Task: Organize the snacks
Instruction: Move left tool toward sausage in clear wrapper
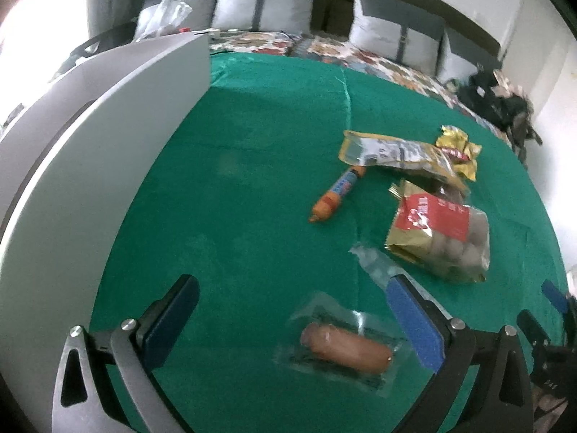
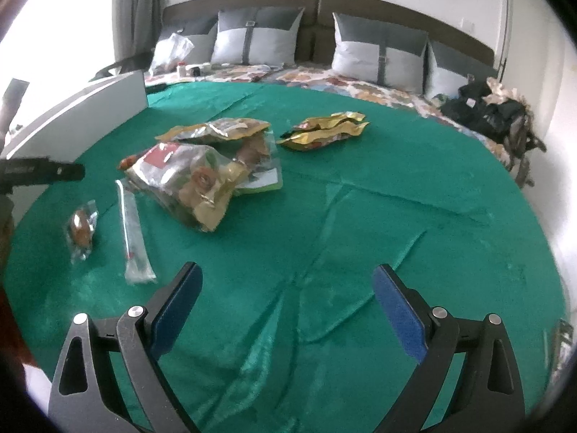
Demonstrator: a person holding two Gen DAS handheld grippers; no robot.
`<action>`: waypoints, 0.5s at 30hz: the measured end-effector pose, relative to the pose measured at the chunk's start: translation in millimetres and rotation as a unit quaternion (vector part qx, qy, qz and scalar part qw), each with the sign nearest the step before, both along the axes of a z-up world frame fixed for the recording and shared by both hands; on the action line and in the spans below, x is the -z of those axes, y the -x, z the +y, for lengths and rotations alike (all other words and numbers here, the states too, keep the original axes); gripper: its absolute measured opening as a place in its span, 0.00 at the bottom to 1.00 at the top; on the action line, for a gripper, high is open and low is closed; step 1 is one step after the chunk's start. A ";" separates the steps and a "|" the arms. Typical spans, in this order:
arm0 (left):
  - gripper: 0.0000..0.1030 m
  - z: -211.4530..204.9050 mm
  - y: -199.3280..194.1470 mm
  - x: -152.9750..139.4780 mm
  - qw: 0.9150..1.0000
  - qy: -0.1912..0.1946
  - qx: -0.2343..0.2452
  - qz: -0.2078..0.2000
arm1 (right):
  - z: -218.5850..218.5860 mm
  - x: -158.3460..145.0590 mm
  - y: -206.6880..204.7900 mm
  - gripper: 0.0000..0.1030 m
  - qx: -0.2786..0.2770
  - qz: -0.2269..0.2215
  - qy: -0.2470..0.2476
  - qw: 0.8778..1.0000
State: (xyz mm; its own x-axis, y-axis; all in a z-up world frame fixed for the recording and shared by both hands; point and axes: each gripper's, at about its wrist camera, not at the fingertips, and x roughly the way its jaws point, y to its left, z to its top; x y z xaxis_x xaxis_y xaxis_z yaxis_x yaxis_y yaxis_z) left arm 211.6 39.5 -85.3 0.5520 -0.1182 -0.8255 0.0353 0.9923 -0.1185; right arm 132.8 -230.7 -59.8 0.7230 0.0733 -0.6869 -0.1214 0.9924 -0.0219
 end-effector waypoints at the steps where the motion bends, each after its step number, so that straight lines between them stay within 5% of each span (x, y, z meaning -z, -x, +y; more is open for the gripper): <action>1: 1.00 -5.8 -5.4 0.7 1.000 -0.005 0.006 0.004 | 0.6 0.3 1.5 0.94 0.000 0.000 -0.003 1.000; 7: 1.00 -33.0 -35.0 20.1 0.999 0.007 -0.003 0.041 | -6.7 -0.9 3.5 0.94 0.003 0.000 -0.014 1.000; 15: 1.00 -40.6 -19.3 24.6 0.999 0.004 0.018 0.051 | -26.6 -2.0 -1.3 0.94 0.022 0.013 -0.056 0.998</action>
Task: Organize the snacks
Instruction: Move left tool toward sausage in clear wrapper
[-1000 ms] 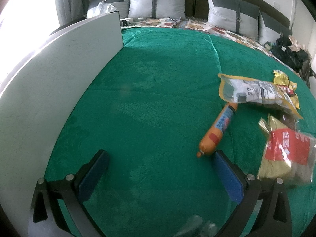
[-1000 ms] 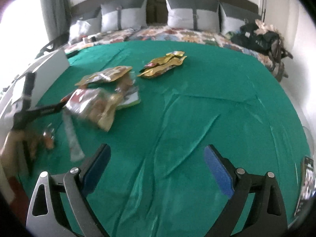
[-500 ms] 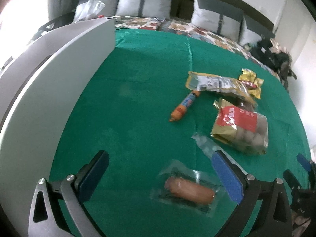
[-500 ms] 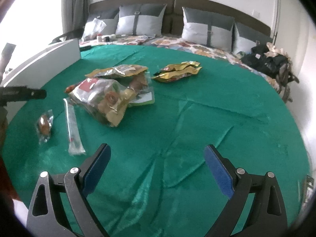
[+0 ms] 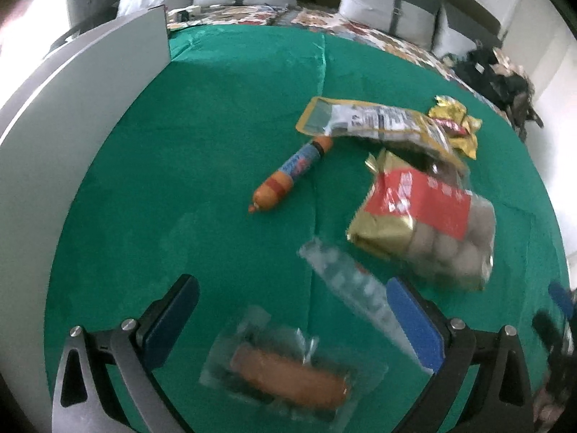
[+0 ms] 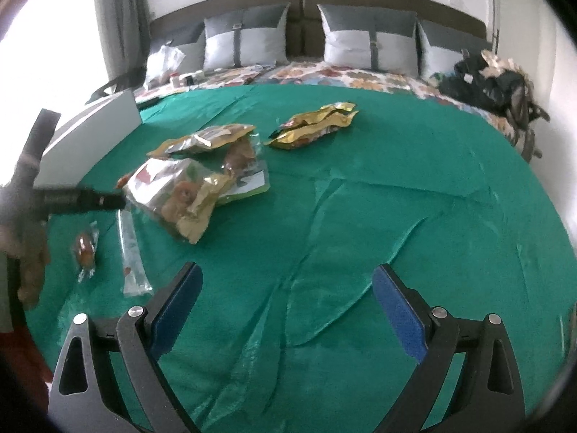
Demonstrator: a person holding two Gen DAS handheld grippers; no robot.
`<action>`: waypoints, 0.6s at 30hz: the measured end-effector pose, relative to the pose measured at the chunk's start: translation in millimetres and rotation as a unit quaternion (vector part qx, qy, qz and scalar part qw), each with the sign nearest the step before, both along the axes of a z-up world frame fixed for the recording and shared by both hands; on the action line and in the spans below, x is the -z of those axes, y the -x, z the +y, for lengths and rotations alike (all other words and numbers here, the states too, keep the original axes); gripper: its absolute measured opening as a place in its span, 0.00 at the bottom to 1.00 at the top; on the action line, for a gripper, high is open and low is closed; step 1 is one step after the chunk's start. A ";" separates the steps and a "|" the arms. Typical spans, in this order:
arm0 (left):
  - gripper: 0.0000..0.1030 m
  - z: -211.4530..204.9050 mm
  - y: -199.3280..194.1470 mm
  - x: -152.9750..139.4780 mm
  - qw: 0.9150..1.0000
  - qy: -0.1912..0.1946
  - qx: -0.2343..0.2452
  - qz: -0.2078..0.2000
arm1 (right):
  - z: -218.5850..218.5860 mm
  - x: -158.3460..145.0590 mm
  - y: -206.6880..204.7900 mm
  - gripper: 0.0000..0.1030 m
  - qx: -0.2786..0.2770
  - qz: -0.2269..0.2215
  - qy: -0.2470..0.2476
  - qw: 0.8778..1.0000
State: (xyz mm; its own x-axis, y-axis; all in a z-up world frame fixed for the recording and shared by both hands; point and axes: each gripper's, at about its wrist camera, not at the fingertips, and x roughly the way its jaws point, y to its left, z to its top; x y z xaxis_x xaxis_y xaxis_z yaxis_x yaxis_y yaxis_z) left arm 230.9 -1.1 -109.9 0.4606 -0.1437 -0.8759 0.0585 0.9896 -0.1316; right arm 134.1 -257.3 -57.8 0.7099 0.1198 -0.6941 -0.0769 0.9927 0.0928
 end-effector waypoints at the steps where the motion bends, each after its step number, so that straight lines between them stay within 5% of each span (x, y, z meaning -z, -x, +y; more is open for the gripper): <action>1: 1.00 0.9 2.6 -1.9 1.000 -0.003 0.003 -0.002 | -1.6 -0.4 -0.6 0.94 0.002 0.001 -0.005 1.000; 18: 1.00 2.1 -1.2 8.5 1.000 0.018 -0.016 0.001 | -7.4 -1.2 -2.1 0.94 0.001 0.007 -0.024 1.000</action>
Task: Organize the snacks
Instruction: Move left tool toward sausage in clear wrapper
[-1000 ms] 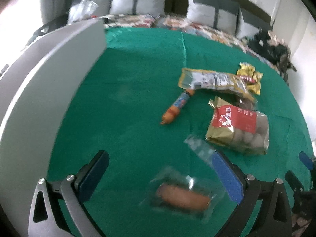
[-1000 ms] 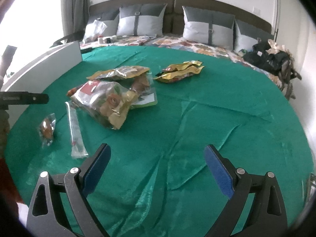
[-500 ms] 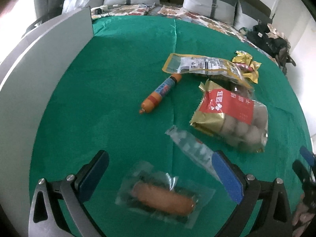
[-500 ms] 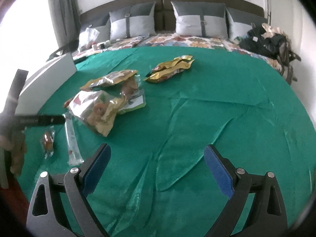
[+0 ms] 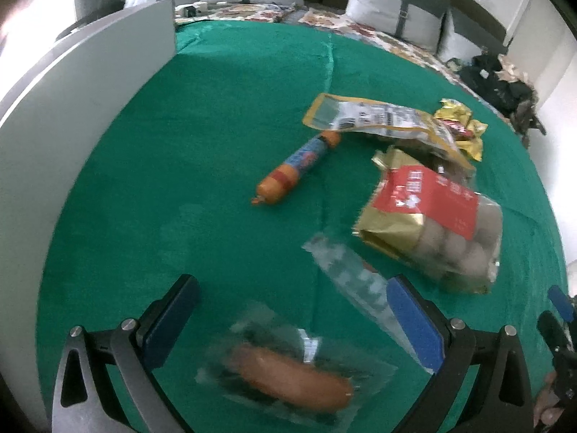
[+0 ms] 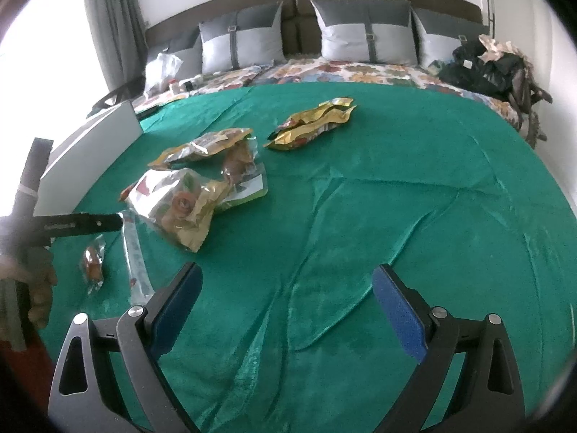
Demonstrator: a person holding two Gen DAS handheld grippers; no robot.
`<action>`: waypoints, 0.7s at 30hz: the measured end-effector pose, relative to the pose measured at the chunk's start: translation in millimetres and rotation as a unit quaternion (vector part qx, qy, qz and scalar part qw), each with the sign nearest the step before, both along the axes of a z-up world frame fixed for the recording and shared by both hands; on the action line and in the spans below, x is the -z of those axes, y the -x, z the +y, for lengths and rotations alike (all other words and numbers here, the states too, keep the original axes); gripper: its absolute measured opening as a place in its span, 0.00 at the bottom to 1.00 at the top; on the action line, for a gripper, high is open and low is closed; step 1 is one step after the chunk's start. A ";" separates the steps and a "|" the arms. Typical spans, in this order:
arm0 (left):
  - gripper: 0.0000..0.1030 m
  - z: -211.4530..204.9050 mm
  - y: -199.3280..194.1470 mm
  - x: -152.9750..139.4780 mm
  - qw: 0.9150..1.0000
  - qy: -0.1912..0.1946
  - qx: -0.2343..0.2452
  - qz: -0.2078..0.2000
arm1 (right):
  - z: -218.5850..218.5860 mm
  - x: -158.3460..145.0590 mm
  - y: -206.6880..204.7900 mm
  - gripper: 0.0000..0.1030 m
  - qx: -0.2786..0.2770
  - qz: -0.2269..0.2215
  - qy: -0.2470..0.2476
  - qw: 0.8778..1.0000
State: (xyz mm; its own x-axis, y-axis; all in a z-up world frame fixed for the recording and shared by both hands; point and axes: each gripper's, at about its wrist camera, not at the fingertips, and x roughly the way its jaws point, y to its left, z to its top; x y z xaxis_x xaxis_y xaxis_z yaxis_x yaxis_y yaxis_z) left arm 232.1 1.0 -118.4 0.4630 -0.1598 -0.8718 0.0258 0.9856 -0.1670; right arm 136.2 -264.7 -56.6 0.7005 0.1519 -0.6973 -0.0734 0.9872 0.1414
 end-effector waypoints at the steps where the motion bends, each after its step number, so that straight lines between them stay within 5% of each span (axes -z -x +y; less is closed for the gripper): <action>1: 1.00 -2.5 0.5 0.3 1.000 0.004 0.005 0.001 | -0.5 0.4 0.0 0.94 0.001 0.001 0.000 1.000; 15: 0.99 -34.7 18.5 -13.7 0.994 0.020 0.103 0.005 | -0.7 5.4 -2.0 0.94 0.001 0.009 -0.001 1.000; 21: 0.99 -1.4 22.6 -34.1 0.996 0.060 0.059 -0.007 | -11.6 3.8 -3.0 0.94 0.019 0.004 -0.010 1.000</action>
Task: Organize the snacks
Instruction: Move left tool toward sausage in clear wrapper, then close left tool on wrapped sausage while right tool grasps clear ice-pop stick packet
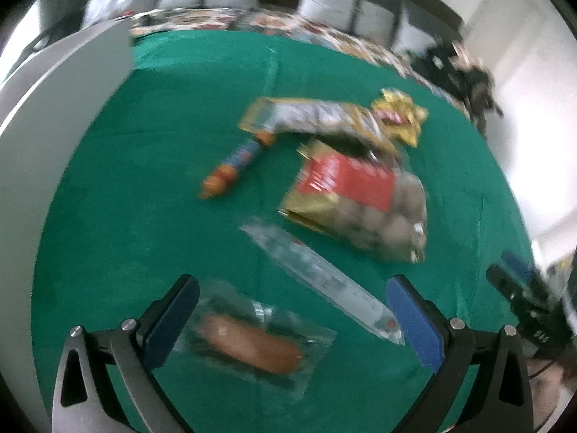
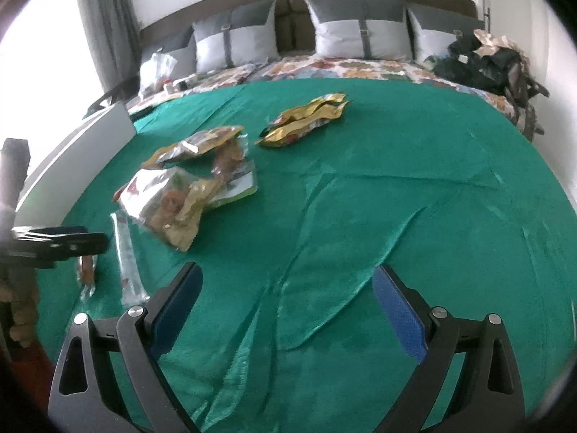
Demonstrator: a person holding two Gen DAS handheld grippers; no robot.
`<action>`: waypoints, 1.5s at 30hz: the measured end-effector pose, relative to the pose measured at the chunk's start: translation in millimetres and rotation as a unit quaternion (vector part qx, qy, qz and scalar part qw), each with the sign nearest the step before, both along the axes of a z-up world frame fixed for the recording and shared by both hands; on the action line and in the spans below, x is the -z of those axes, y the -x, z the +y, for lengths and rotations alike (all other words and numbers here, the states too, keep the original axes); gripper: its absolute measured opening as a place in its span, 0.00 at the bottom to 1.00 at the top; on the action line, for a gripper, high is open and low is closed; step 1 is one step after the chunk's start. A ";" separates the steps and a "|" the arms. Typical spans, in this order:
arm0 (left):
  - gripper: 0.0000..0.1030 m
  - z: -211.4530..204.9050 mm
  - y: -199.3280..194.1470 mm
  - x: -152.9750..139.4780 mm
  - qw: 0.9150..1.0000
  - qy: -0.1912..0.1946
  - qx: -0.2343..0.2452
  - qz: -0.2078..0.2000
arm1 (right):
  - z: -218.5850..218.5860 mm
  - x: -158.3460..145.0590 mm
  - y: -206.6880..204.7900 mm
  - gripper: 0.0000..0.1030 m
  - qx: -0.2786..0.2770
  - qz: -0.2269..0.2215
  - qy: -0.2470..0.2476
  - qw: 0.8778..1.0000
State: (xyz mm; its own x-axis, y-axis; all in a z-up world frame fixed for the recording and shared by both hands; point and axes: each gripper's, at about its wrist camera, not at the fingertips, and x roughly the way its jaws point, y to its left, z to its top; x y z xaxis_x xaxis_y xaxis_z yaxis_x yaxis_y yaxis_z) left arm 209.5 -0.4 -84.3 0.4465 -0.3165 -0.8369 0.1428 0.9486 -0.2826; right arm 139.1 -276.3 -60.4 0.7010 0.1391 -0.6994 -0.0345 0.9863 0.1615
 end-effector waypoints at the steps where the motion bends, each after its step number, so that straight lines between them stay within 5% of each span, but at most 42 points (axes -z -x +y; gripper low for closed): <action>1: 0.99 8.6 -0.6 -2.3 1.000 0.010 -0.013 0.001 | -3.3 0.2 -0.9 0.94 0.006 0.001 -0.005 1.000; 6: 0.97 9.6 -5.5 1.3 1.000 0.001 -0.008 0.025 | -13.8 6.3 -4.9 0.94 0.025 0.020 -0.027 0.999; 11: 0.93 -14.6 0.2 10.9 0.993 -0.105 -0.040 0.043 | -10.1 5.6 -3.6 0.94 0.018 0.019 -0.020 0.999; 16: 0.93 -7.0 7.4 32.2 0.988 -0.091 -0.103 0.074 | -5.3 6.9 -3.5 0.94 0.005 0.020 -0.021 1.000; 20: 0.93 -16.2 15.2 38.0 0.983 -0.135 -0.105 0.062 | -1.9 9.6 -4.8 0.94 -0.001 0.026 -0.018 0.999; 41: 1.00 18.0 33.9 40.3 0.984 -0.143 -0.076 0.072 | -3.5 11.7 -6.4 0.94 0.003 0.032 -0.019 0.999; 43: 0.94 19.1 34.9 38.0 0.985 -0.141 -0.069 0.069 | -4.1 12.5 -6.7 0.94 0.004 0.033 -0.018 0.999; 45: 0.53 18.4 37.4 30.9 0.987 -0.141 -0.058 0.043 | -4.5 13.6 -6.8 0.94 0.006 0.034 -0.014 0.999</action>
